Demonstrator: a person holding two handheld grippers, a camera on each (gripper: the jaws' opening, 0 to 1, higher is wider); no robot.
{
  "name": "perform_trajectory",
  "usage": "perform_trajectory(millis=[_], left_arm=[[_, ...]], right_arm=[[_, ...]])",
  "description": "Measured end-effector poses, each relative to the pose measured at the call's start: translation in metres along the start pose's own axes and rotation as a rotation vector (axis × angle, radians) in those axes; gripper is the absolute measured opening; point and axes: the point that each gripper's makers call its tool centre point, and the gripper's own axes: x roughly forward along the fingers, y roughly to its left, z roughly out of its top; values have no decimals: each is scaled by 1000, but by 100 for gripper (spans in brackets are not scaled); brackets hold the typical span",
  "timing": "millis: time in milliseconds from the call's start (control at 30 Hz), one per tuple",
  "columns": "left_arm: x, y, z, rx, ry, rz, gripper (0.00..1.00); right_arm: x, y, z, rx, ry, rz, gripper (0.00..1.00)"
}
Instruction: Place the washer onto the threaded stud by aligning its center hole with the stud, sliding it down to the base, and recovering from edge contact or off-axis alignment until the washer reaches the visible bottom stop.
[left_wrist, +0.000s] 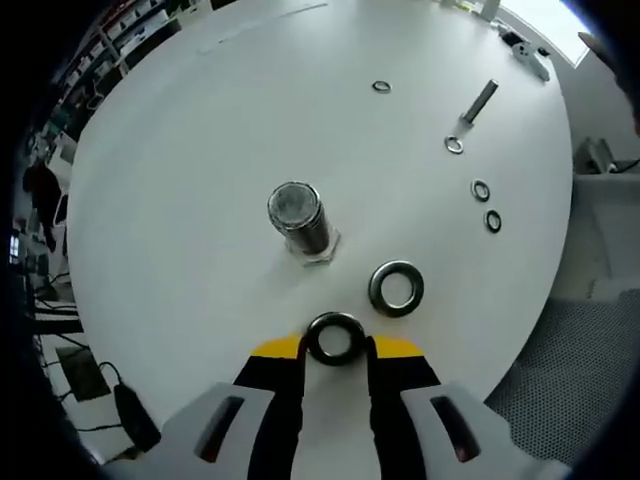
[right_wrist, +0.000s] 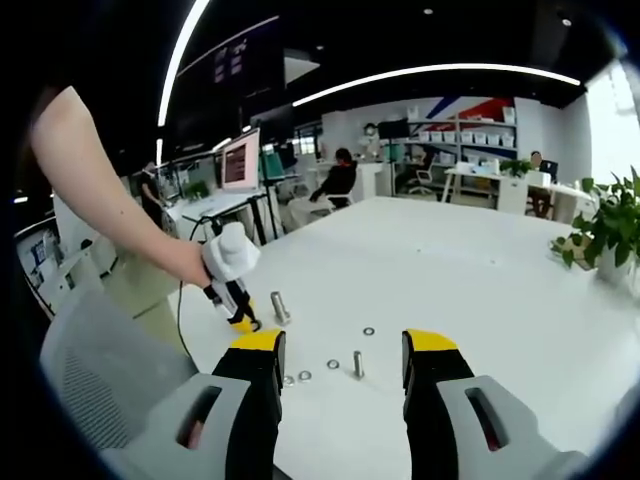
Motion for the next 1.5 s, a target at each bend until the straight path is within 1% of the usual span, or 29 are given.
perform_trajectory(millis=[233, 400, 433, 467, 700, 767, 800, 933, 1100, 1233, 1333, 1500], left_arm=[[0, 1, 1, -3, 3, 5, 24], [0, 0, 2, -13, 20, 11, 23], [1, -1, 6, -14, -16, 8, 21], [1, -1, 3, -4, -3, 14, 21], [0, -2, 4, 26, 17, 9, 21], [1, -1, 5, 23, 20, 8, 20], [1, 1, 5, 3, 20, 6, 20], [0, 0, 4, 0, 13, -2, 20], [0, -1, 4, 1, 4, 3, 19], [0, -1, 5, 15, -4, 2, 19], [0, -2, 4, 43, -7, 9, 19], [-3, -5, 5, 40, -15, 1, 19]], right_arm=[[1, 0, 1, -2, -3, 0, 49], [-1, -4, 2, 22, -11, -10, 49], [-1, -5, 2, 24, -11, -11, 49], [-1, -5, 2, 24, -13, -11, 49], [0, -4, 1, 18, -5, -12, 49], [0, -5, 1, 20, -5, -13, 49], [0, -5, 1, 22, -6, -16, 49], [-2, -8, 2, 28, -11, -27, 49], [-1, -8, 0, 33, -4, -23, 49], [-1, -7, 1, 27, -9, -23, 49], [-1, -7, 0, 31, -5, -23, 49], [-1, -7, 1, 36, -9, -20, 49]])
